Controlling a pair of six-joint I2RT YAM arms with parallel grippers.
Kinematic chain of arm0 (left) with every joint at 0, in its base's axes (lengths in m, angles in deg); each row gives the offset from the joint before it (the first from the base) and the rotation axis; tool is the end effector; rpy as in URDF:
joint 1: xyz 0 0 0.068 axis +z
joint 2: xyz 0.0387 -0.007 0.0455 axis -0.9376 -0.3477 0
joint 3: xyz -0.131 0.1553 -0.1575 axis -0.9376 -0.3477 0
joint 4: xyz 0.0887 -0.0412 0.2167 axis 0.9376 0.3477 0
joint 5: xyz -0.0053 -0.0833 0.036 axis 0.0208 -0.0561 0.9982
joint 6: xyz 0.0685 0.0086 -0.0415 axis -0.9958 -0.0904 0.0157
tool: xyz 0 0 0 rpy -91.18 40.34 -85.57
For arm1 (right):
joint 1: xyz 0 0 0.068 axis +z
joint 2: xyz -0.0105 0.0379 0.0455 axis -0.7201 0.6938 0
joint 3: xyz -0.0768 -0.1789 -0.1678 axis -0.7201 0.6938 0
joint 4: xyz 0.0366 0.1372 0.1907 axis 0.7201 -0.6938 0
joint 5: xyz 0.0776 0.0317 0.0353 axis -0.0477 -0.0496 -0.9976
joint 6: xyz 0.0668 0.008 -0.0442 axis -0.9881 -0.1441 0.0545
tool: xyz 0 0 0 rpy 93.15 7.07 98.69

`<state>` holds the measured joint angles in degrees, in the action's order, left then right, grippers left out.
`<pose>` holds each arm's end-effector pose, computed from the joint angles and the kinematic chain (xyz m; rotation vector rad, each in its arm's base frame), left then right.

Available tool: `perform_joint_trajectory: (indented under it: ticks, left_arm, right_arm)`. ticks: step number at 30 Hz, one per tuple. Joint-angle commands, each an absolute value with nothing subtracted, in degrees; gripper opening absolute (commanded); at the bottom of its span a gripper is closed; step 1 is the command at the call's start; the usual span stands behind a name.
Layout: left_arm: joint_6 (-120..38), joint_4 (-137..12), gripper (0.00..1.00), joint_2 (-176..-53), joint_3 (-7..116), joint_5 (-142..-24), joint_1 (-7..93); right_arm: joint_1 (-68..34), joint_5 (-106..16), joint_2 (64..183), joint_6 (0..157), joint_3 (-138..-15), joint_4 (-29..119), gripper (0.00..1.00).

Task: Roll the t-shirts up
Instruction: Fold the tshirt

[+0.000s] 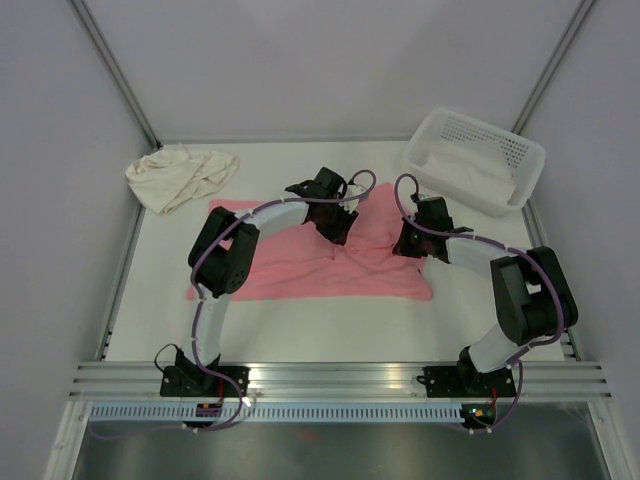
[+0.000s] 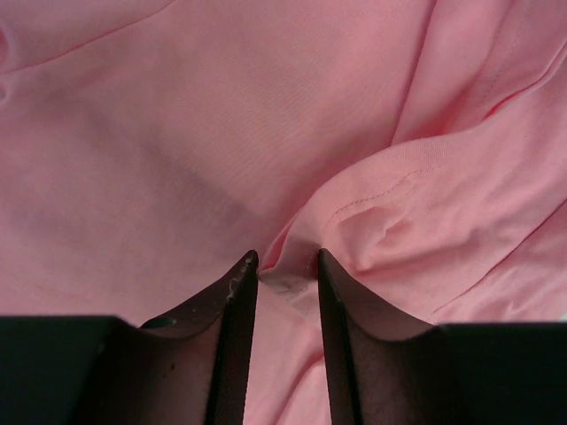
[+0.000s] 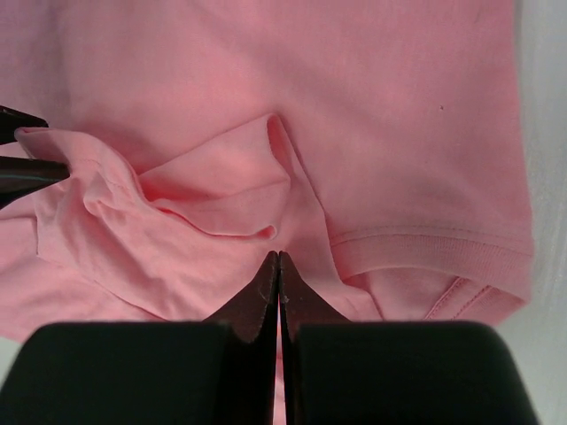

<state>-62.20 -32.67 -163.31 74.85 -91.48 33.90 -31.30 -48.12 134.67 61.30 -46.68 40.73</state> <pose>0.3522 -0.2782 0.1348 1.1056 2.3924 -0.5416 0.2994 0.0919 0.1325 0.1227 2.5126 0.5102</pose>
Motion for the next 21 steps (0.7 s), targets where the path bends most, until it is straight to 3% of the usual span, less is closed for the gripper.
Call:
perform_joint_trajectory:
  ticks: [1,2,5,6,21]
  left_arm:
    - [-60.35,-33.48,0.38,-163.06,76.85,-93.1,33.71]
    - [-60.09,-33.48,0.36,-162.97,76.84,-92.92,33.7]
    - [-58.77,-33.39,0.05,-162.09,76.67,-90.2,33.7]
    - [-58.42,-33.48,0.03,-161.48,76.41,-89.67,33.7]
    - [-50.51,-37.43,0.03,-157.87,67.27,-86.42,33.79]
  right_arm:
    - [-31.39,-48.95,135.65,60.72,-47.0,43.2,0.0]
    - [-31.3,-49.04,135.74,60.64,-47.0,43.55,0.0]
    - [-31.13,-50.18,136.88,60.2,-47.61,44.52,0.0]
    - [-30.86,-50.1,137.31,59.93,-48.22,44.78,0.0]
    - [-27.17,-48.78,142.14,59.4,-54.2,46.2,0.0]
